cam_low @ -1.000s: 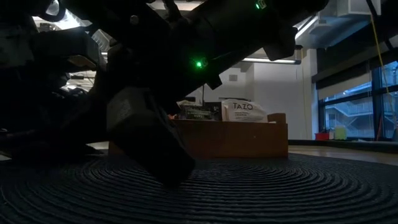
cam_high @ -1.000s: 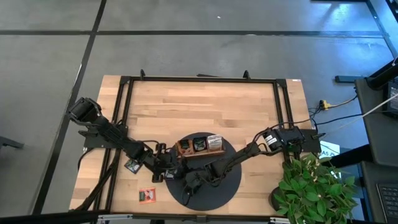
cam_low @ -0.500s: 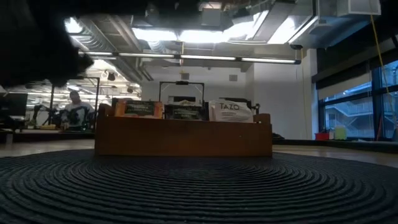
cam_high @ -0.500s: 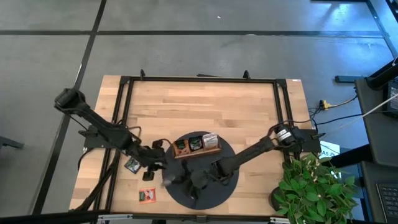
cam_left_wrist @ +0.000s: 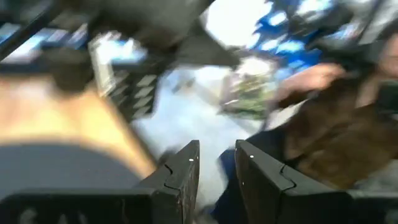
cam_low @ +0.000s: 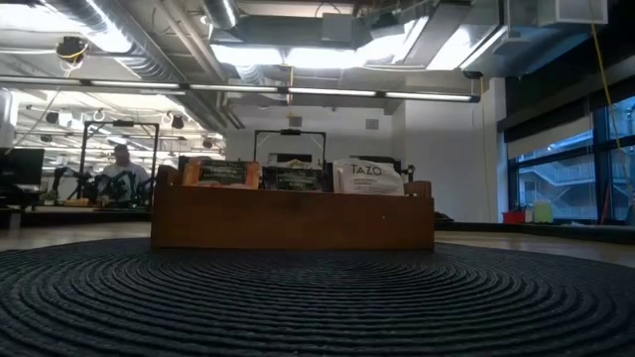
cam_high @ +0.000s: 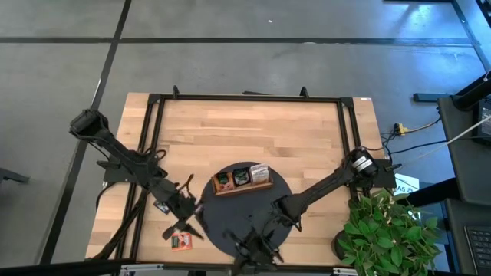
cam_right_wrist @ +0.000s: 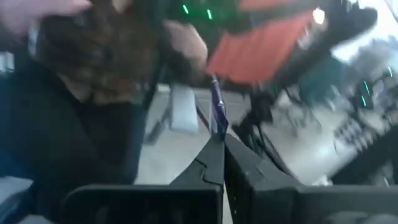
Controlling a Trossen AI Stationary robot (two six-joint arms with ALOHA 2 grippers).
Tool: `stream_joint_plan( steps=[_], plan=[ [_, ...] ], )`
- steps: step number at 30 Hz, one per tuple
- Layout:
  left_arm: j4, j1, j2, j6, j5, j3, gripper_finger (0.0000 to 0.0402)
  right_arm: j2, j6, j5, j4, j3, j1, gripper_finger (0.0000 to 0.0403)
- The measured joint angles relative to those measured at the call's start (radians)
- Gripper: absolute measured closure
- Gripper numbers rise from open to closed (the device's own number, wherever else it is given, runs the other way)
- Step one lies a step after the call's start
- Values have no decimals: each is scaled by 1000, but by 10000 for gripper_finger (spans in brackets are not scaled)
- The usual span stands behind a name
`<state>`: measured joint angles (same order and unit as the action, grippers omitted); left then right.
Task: Pick & Place Tea
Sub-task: Put the black tea bag into the middle section of the wooden organizer
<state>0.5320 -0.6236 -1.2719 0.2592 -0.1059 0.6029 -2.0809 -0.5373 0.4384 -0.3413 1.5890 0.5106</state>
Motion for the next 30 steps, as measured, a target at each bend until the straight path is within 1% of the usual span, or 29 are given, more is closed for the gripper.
stream_joint_plan(
  steps=[3,5,9,13,16,19,22,25,27,30],
  plan=[
    [145,-21,-60,-47,-79,1,302,15,-31,93,-59,0,-2,398],
    [227,-34,-103,-71,-114,1,302,34,-67,125,-76,0,-7,398],
    [419,-38,-200,-64,-117,1,302,42,-99,185,-94,1,-30,397],
    [545,-17,-287,-13,-111,2,302,42,-100,307,-95,0,-69,397],
    [611,6,-361,39,-95,10,302,42,-100,433,-90,0,-90,397],
    [672,28,-440,104,-96,50,302,42,-100,541,-86,0,-110,397],
    [677,47,-516,141,-97,108,302,42,-100,570,-58,0,-131,397],
    [676,69,-578,210,-115,159,302,42,-95,592,-16,0,-143,397],
    [672,79,-596,229,-146,179,302,42,-94,650,25,0,-142,397],
    [679,93,-605,240,-232,202,302,42,-79,731,91,0,-139,397]
  ],
)
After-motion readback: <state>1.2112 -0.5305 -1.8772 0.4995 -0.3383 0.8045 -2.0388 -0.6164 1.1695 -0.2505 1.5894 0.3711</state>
